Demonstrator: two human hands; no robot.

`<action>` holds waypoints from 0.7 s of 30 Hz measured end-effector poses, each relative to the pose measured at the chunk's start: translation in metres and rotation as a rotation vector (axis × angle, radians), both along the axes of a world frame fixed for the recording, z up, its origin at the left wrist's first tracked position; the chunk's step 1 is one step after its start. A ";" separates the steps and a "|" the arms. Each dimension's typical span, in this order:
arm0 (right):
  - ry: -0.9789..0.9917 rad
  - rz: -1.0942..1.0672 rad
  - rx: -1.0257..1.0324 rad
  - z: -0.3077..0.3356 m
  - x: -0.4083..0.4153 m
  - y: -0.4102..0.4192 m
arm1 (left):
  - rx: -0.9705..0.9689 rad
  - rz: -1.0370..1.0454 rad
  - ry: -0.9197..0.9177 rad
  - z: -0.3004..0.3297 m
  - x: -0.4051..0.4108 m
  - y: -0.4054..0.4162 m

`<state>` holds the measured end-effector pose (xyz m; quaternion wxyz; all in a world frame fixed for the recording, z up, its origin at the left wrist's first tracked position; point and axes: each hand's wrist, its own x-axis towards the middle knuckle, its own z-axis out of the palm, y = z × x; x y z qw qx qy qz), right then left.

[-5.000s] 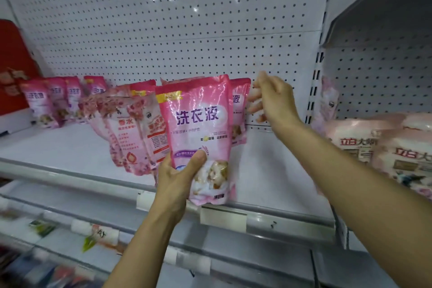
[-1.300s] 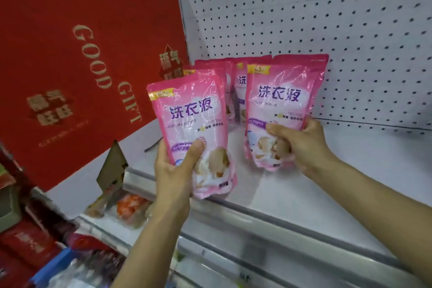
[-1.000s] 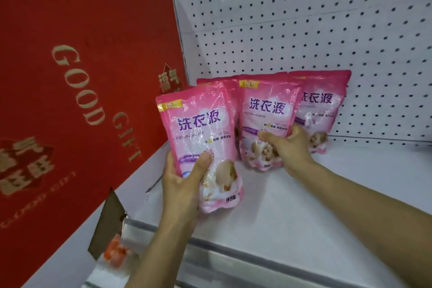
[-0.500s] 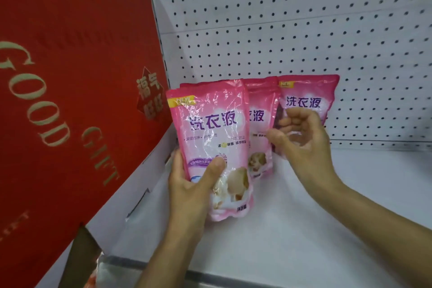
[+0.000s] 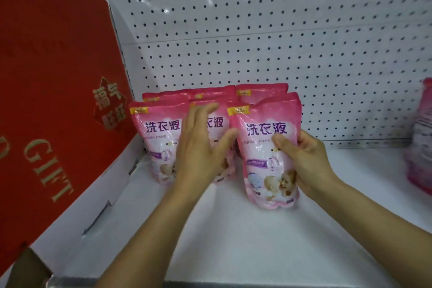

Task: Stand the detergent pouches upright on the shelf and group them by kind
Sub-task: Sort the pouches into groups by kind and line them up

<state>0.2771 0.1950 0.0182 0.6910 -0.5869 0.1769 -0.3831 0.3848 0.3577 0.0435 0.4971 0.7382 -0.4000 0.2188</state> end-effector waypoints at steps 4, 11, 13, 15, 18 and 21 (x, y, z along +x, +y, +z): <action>-0.047 -0.089 0.030 -0.003 0.020 -0.015 | 0.279 0.202 -0.260 0.040 0.045 -0.012; -0.062 -0.068 0.053 -0.017 0.053 -0.025 | 0.386 0.305 -0.245 0.053 0.077 -0.029; -0.043 -0.035 0.019 -0.018 0.052 -0.030 | 0.372 0.318 -0.258 0.051 0.076 -0.030; -0.019 -0.025 -0.010 -0.017 0.049 -0.034 | 0.376 0.311 -0.258 0.052 0.073 -0.029; 0.030 -0.045 -0.070 -0.011 0.038 -0.034 | 0.370 0.310 -0.319 0.055 0.063 -0.030; 0.113 -0.169 -0.276 0.000 0.008 -0.034 | 0.170 0.091 -0.440 0.058 0.037 -0.039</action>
